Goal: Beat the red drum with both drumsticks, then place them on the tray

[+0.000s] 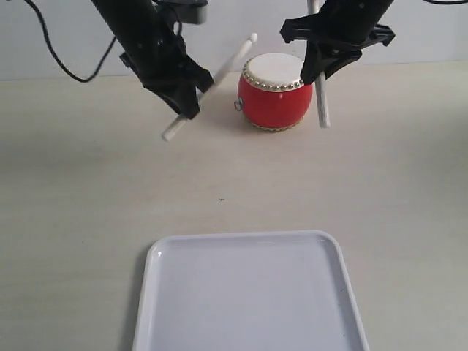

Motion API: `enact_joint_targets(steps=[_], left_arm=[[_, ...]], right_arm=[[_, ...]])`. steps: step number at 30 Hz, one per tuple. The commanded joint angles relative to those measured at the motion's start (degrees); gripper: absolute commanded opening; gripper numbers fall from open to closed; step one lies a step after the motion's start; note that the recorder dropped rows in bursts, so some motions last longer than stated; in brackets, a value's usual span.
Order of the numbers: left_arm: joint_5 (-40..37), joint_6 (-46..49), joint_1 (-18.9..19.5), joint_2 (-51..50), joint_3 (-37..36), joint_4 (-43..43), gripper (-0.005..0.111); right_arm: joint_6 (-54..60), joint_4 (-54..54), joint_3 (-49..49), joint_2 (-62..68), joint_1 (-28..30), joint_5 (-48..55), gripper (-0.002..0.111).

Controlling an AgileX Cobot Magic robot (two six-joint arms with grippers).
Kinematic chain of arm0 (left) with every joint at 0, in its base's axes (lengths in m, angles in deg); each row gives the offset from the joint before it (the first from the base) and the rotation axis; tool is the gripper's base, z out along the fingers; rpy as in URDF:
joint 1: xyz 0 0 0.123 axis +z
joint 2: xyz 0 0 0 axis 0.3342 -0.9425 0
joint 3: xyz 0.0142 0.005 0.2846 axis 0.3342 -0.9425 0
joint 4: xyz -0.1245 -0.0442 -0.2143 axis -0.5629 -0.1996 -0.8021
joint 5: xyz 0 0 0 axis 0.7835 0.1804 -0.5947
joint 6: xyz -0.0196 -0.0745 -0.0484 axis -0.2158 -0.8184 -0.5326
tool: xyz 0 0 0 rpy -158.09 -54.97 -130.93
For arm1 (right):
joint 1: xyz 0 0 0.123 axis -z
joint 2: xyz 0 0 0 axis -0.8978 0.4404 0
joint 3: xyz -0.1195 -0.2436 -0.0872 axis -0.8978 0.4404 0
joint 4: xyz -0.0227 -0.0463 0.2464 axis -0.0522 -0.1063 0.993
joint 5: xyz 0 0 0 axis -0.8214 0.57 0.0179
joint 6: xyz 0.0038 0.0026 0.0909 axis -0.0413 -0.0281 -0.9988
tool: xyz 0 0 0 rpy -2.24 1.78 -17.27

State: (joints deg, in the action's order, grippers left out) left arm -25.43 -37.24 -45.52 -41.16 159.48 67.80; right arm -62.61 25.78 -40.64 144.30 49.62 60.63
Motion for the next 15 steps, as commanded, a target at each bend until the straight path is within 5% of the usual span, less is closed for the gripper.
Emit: enact_joint_targets(steps=[1, 8, 15], left_arm=[[0.1, -0.3, -1.9, -1.7, 4.0, 0.1, 0.000], [0.1, 0.1, -1.9, -9.3, 4.2, 0.0, 0.000], [0.1, 0.1, 0.9, -1.5, 4.2, -1.7, 0.000]], right_arm=[[0.5, -3.7, -0.3, -1.2, 0.3, -0.1, 0.000], [0.4, -3.6, -0.3, -1.2, 0.3, -0.1, 0.000], [-1.2, -3.4, -0.3, -2.9, 0.3, -0.1, 0.000]])
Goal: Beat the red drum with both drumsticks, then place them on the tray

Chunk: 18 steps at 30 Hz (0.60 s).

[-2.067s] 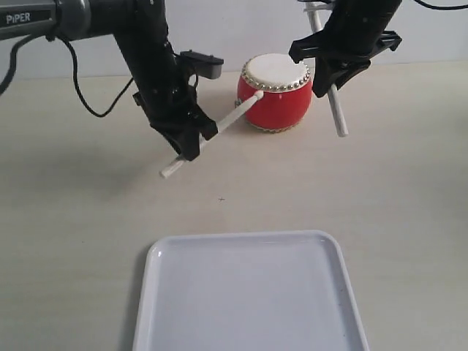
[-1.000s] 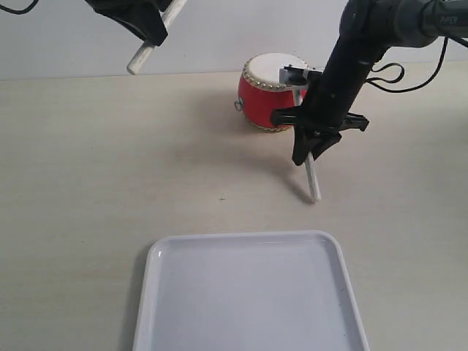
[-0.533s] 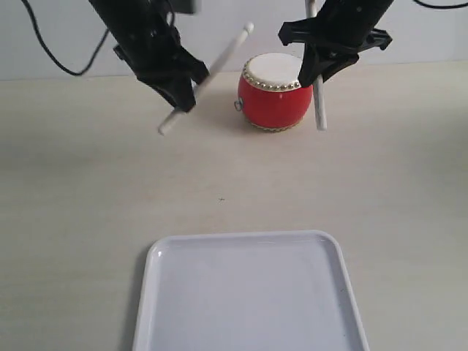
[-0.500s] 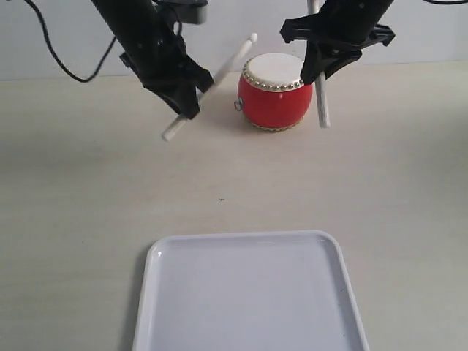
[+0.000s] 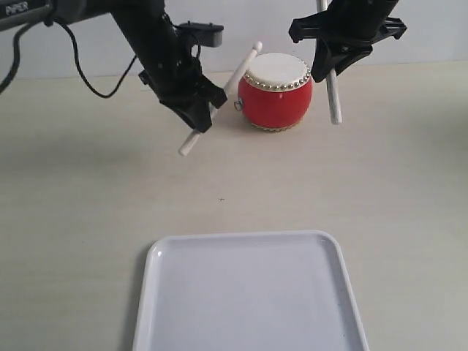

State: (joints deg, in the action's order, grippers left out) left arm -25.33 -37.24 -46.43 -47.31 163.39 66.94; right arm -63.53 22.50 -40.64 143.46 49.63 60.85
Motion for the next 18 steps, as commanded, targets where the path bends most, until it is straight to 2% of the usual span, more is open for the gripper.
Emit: enact_joint_targets(steps=[1, 3, 10, 14, 18], left_arm=[[0.0, 0.0, 2.1, 5.5, 0.3, -1.0, 0.000], [0.0, -0.1, 3.0, 8.1, 0.1, -1.1, 0.000], [0.0, -0.1, 3.0, 16.9, -9.2, -1.0, 0.000], [0.0, -0.1, 3.0, 21.6, -17.2, -1.1, 0.000], [5.6, -0.2, 3.0, 27.5, -26.7, -3.6, 0.000]], right_arm=[[-0.3, 0.0, -0.3, -2.6, 0.2, -0.3, 0.000], [-0.6, 0.8, 0.4, -4.5, 0.2, -0.3, 0.000], [1.0, 1.1, 10.2, -11.0, 0.2, -0.3, 0.000], [3.4, 3.4, 16.4, -14.8, 0.2, -0.3, 0.000], [4.4, 3.4, 22.9, -18.7, 0.2, -0.3, 0.000]])
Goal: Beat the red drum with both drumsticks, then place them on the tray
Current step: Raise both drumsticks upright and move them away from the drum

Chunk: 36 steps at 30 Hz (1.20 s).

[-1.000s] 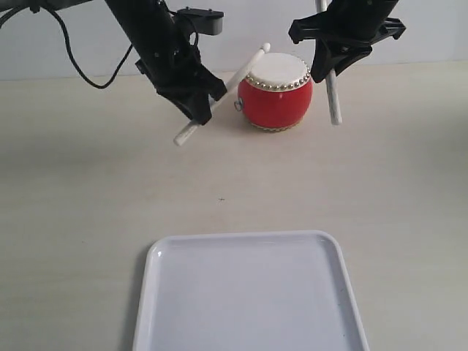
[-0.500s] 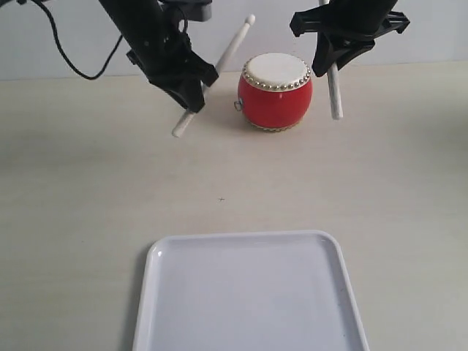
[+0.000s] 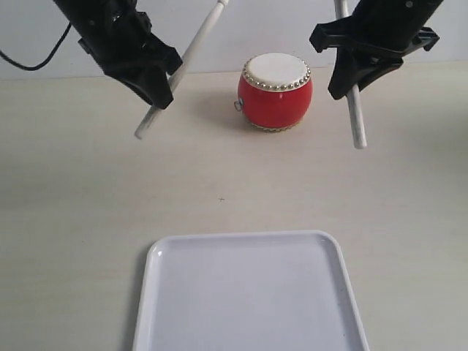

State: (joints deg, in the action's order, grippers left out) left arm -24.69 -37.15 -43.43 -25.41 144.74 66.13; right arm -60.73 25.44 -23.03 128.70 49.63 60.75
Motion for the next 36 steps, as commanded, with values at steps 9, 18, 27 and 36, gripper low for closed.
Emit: enact_joint_targets(steps=[9, 18, 27, 36], left_arm=[[22.6, 1.7, -0.2, 22.7, -34.8, -12.1, 0.000], [35.6, 3.5, -0.2, 37.7, -56.5, -17.0, 0.000], [39.8, 6.1, -0.2, 47.6, -64.9, -19.1, 0.000], [39.9, 6.1, -0.2, 53.7, -65.2, -19.1, 0.000]], right_arm=[[3.5, 2.2, 24.4, -16.5, 0.2, -7.9, 0.000], [6.1, 5.9, 39.4, -27.7, 0.2, -14.4, 0.000], [8.7, 6.5, 41.3, -30.9, 0.2, -16.8, 0.000], [11.4, 5.3, 39.6, -28.7, -3.4, -14.3, 0.000]])
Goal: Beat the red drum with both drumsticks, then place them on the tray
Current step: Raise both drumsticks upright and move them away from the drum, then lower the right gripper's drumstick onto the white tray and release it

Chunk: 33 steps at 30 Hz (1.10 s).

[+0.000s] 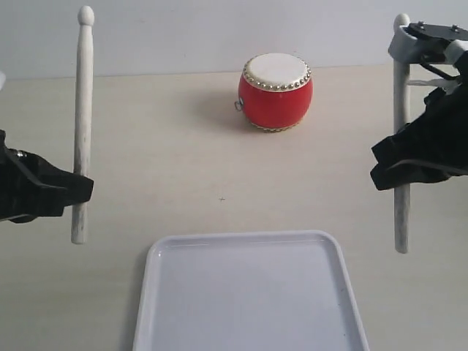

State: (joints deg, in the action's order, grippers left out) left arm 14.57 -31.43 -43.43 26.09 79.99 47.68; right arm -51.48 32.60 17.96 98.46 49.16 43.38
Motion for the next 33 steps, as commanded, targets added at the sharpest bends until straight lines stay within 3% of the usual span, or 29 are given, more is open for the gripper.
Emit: enact_joint_targets(steps=[1, 9, 21, 33], left_arm=[[0.6, 0.2, -0.2, 2.5, -0.4, -0.7, 0.000], [3.0, 0.1, -0.2, 2.8, -3.0, -0.8, 0.000], [5.8, -0.1, -0.1, 3.0, -5.1, -1.3, 0.000], [6.6, -0.1, -0.1, 4.8, -5.1, -0.9, 0.000]], right_arm=[[1.3, -3.8, -2.1, 2.2, -4.8, 3.6, 0.000], [-4.7, -23.4, -7.1, 7.6, -20.0, 8.4, 0.000], [-4.3, -39.5, -11.5, 22.5, -38.5, 13.3, 0.000], [-2.0, -45.2, -16.3, 34.4, -47.0, 12.9, 0.000]])
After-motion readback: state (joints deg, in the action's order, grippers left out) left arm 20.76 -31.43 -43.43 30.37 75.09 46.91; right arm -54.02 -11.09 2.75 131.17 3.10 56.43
